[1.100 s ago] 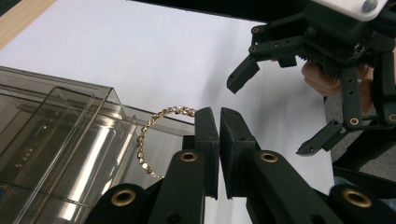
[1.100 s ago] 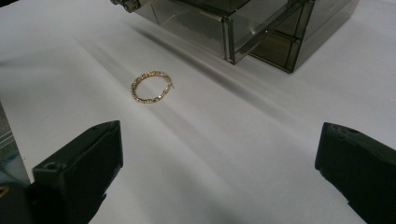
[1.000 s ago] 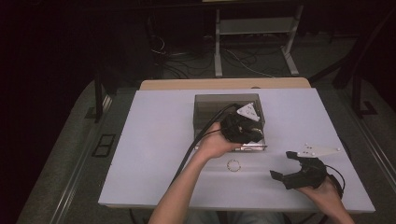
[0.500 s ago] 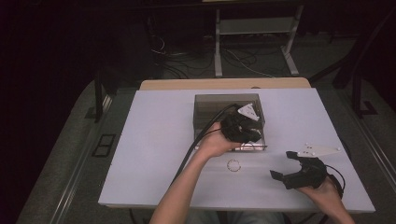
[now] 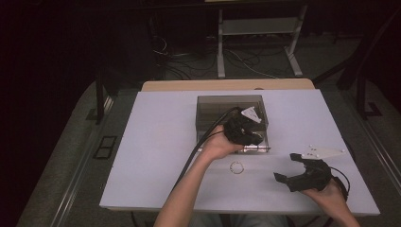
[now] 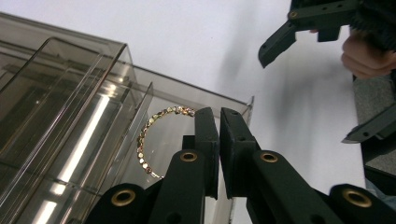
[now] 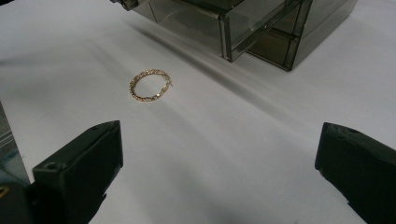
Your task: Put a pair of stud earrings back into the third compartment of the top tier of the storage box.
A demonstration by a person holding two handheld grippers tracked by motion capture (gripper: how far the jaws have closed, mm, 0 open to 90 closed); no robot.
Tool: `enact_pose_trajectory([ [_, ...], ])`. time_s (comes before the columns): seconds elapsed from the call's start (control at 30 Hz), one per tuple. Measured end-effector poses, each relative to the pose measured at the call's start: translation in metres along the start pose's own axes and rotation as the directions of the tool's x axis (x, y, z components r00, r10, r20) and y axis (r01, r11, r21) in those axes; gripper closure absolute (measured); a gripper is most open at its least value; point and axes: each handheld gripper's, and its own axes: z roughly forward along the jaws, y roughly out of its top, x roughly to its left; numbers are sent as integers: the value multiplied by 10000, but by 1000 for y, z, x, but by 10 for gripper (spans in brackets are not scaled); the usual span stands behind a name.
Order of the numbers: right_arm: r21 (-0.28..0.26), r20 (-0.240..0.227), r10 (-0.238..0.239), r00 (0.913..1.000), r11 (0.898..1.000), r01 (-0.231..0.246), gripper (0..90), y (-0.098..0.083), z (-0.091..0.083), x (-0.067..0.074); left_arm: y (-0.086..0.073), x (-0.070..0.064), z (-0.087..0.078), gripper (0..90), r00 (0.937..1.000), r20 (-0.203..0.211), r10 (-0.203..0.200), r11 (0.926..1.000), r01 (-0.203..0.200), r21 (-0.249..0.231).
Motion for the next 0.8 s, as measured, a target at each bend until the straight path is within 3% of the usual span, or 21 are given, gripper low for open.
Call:
enact_pose_trajectory([
  [0.1, 26, -25, 16, 10000, 10000, -16, 3, 0, 0, 0, 0, 4, 1, 851, 9998, -79, 206, 9998, -206, 85],
  [0.2, -4, -16, 5, 10000, 10000, -5, 3, 0, 0, 0, -1, 4, 2, 850, 9998, 30, -193, 9998, 193, 66],
  [0.33, -15, 2, 41, 10000, 10000, -41, 3, 0, -1, 0, -1, 4, 1, 834, 9998, 14, -213, 9997, 213, 100],
  [0.5, -5, -2, 39, 10000, 10000, -39, 3, 0, 0, 0, 0, 2, -5, 739, 9999, -107, 25, 9999, -26, -110],
  [0.63, -29, 15, 24, 10000, 10000, -24, 3, 0, -1, 0, 1, -1, -13, 654, 9999, -79, -129, 9998, 128, -173],
  [0.7, -26, 19, 25, 10000, 10000, -25, 3, 0, -1, 0, 1, -4, -18, 560, 9994, -330, -103, 9998, 98, -144],
  [0.8, -40, 28, -5, 10000, 10000, 5, 3, 0, -1, 0, 1, -8, -26, 437, 9993, -269, -258, 9990, 248, -364],
])
